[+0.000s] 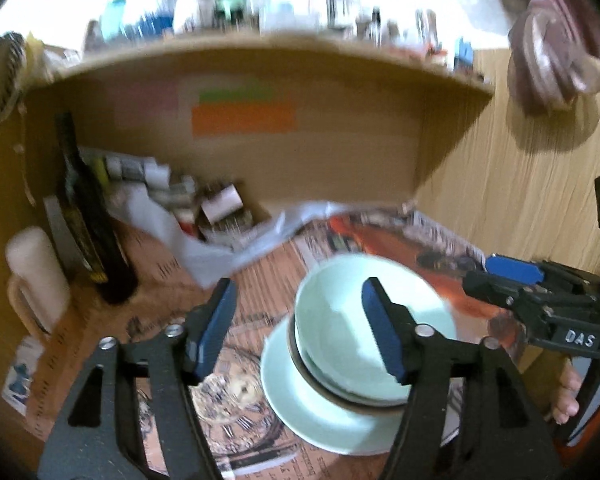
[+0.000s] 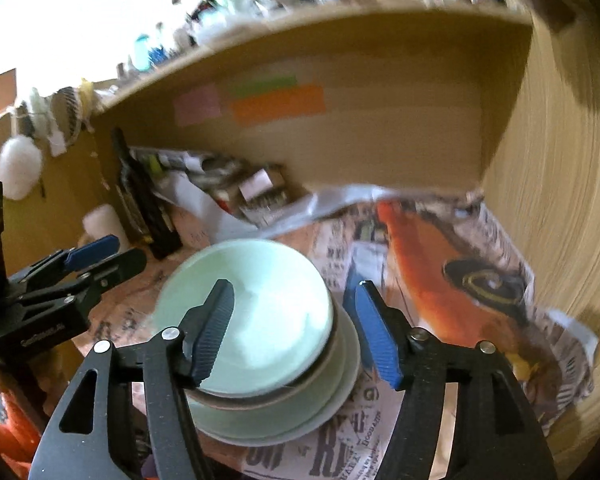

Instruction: Organize plates and bowls

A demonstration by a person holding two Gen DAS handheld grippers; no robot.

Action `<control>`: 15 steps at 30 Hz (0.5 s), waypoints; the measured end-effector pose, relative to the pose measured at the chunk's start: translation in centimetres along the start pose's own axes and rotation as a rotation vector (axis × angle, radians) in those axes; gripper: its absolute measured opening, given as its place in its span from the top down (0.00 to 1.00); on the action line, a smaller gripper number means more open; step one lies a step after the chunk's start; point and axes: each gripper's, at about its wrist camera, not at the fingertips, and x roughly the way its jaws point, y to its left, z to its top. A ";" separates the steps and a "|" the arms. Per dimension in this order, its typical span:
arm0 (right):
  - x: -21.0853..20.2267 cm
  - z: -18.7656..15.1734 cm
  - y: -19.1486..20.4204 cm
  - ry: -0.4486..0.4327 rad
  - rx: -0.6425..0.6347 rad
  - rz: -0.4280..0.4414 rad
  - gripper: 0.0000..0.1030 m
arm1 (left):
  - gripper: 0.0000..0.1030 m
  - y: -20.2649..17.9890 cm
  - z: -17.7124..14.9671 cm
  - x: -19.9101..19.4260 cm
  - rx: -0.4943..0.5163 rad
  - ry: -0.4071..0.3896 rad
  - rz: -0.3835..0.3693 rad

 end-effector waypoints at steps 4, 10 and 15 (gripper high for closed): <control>-2.0 0.6 1.3 -0.080 -0.027 0.008 0.32 | 0.19 -0.4 0.9 -2.5 0.010 -0.105 0.030; -4.3 1.1 2.4 -0.178 -0.044 0.015 0.22 | 0.07 -0.8 1.2 -5.1 0.023 -0.201 0.061; -5.8 1.2 3.1 -0.235 -0.050 0.011 0.14 | 0.01 -1.0 1.1 -6.8 0.026 -0.252 0.073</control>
